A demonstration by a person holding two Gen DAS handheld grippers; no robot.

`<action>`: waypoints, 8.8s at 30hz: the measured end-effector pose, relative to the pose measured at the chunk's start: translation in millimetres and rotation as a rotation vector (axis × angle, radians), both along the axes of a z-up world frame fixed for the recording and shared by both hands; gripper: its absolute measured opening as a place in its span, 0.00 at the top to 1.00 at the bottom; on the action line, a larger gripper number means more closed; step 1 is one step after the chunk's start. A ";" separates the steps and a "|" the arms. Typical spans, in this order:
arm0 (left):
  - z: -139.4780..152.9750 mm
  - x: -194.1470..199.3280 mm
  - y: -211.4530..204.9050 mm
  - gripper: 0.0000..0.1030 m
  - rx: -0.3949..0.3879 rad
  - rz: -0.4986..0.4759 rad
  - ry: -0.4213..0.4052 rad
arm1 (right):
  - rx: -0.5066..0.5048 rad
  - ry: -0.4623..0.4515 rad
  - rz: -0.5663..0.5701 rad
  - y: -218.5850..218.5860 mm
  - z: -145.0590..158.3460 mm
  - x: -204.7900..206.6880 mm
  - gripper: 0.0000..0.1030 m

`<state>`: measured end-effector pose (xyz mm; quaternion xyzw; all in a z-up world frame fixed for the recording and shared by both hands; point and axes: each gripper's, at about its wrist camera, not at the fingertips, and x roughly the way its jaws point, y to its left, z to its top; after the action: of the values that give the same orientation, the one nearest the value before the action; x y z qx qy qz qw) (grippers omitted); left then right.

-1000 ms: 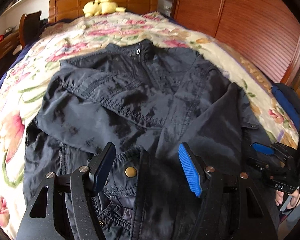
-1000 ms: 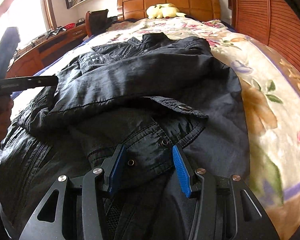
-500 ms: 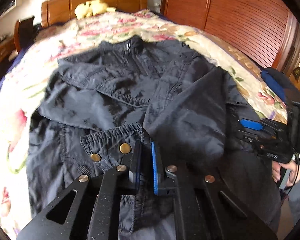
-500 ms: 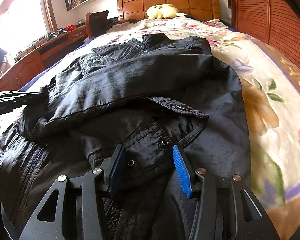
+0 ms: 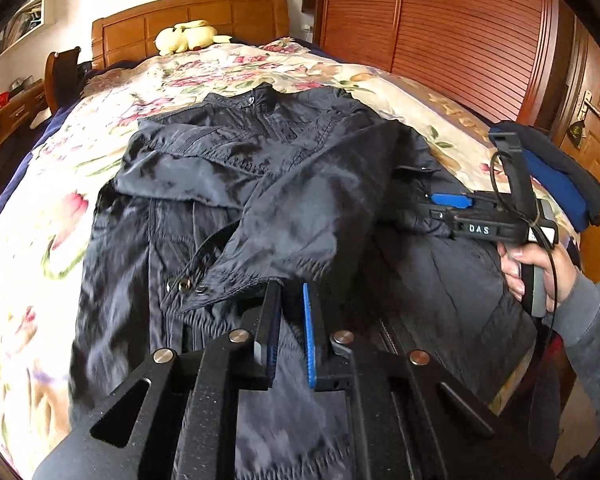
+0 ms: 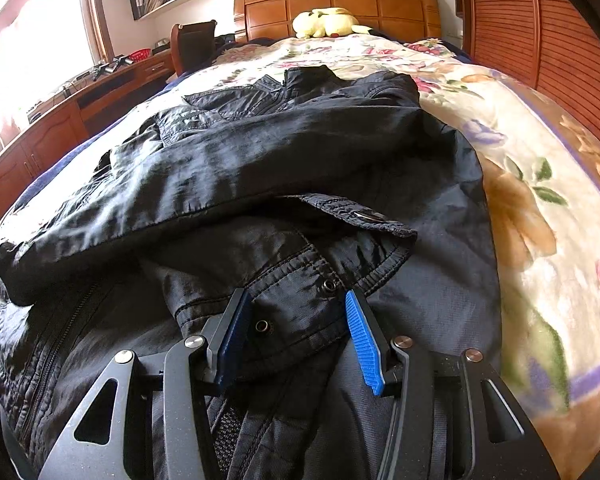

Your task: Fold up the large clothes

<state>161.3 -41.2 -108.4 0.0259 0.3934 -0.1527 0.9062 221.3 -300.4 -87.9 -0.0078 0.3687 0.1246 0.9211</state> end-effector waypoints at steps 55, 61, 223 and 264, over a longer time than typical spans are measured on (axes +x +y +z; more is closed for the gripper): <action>-59.6 49.3 36.8 0.78 0.083 0.060 0.132 | -0.004 -0.003 -0.002 0.1 -0.3 -0.3 0.50; -21.1 50.6 50.0 0.88 0.077 0.132 -0.010 | -0.004 -0.003 -0.002 0.0 -0.3 -0.3 0.50; -47.8 -85.6 138.5 0.34 0.043 0.269 0.063 | -0.156 -0.019 -0.074 1.2 90.2 -209.4 0.47; -55.9 -107.0 141.9 0.64 0.019 0.241 0.055 | -0.091 0.134 -0.069 -23.0 27.7 -183.5 0.44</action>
<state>54.3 100.7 -164.3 -0.0171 0.4198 -0.0393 0.9066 37.8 -323.4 -60.2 -0.0287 0.4350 0.0763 0.8968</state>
